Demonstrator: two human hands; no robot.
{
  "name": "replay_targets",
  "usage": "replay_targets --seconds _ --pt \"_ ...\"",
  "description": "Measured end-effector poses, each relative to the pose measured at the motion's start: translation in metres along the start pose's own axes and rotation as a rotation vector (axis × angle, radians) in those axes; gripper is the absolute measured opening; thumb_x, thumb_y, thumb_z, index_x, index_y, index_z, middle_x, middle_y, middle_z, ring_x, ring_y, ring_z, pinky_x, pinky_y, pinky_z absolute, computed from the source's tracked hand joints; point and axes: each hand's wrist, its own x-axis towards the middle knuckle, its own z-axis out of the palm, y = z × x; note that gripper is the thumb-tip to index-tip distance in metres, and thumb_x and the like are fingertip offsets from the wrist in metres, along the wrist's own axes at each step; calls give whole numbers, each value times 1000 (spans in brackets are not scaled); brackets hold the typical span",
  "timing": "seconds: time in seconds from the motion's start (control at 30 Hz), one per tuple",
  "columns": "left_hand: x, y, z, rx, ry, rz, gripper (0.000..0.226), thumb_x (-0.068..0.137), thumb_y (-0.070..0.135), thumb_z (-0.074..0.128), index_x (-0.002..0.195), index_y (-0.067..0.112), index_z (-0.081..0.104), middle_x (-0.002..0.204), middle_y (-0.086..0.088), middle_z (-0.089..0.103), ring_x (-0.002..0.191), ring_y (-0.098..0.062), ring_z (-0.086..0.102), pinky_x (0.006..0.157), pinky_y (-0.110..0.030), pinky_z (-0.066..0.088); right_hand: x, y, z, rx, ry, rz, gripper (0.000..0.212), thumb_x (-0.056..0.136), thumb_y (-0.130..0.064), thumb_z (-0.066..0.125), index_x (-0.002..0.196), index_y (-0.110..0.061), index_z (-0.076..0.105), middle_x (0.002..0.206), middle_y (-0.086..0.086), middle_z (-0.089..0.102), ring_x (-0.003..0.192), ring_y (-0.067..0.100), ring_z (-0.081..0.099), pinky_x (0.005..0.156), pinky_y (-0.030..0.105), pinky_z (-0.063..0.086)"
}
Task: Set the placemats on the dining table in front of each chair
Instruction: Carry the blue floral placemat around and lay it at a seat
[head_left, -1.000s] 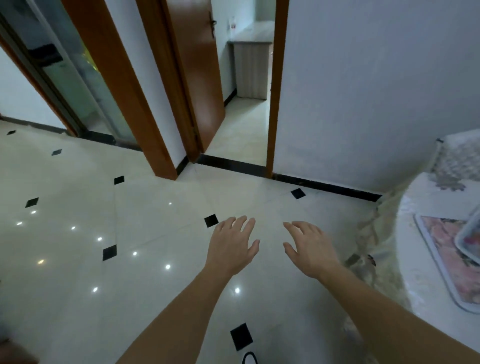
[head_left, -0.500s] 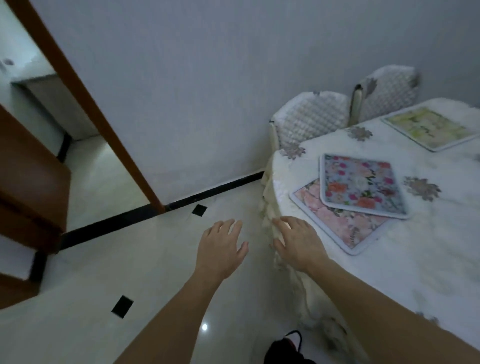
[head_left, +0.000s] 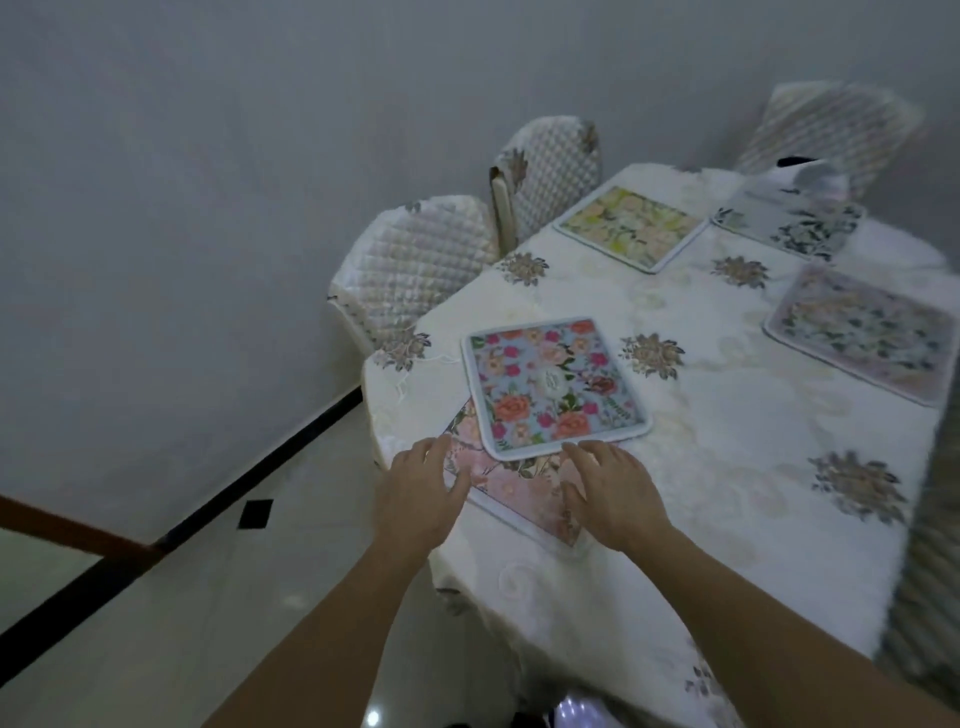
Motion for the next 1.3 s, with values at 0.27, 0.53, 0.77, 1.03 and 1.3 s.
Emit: replay_targets --seconds 0.27,0.53,0.77,1.03,1.3 --pt "73 2 33 -143 -103 -81 48 92 47 52 133 22 51 126 -5 58 108 -27 54 85 -41 48 41 42 6 13 -11 149 51 91 -40 53 137 -17 49 134 9 56 122 29 52 99 42 44" --pt "141 12 70 -419 -151 -312 38 90 32 62 123 13 59 113 -12 54 99 -30 56 85 -35 45 107 83 17 164 -39 332 47 95 -37 51 136 -14 46 133 11 52 118 30 50 95 42 47" --pt "182 15 97 -518 -142 -476 60 89 42 63 135 7 47 120 -16 51 97 -28 57 88 -42 52 151 115 32 257 -56 428 51 94 -35 50 140 -15 41 132 17 48 117 36 49 95 47 47" --pt "209 21 117 -598 -121 -635 49 83 45 66 117 11 56 108 -12 58 86 -28 62 78 -45 57 196 129 45 340 49 563 44 92 -36 50 127 -8 50 118 22 55 107 37 50 85 45 46" --pt "219 21 119 -856 -173 -568 22 97 34 55 109 16 59 101 -6 66 93 -24 65 84 -47 56 210 127 42 631 151 615 32 93 -39 56 110 -12 59 100 7 63 86 24 62 71 36 53"
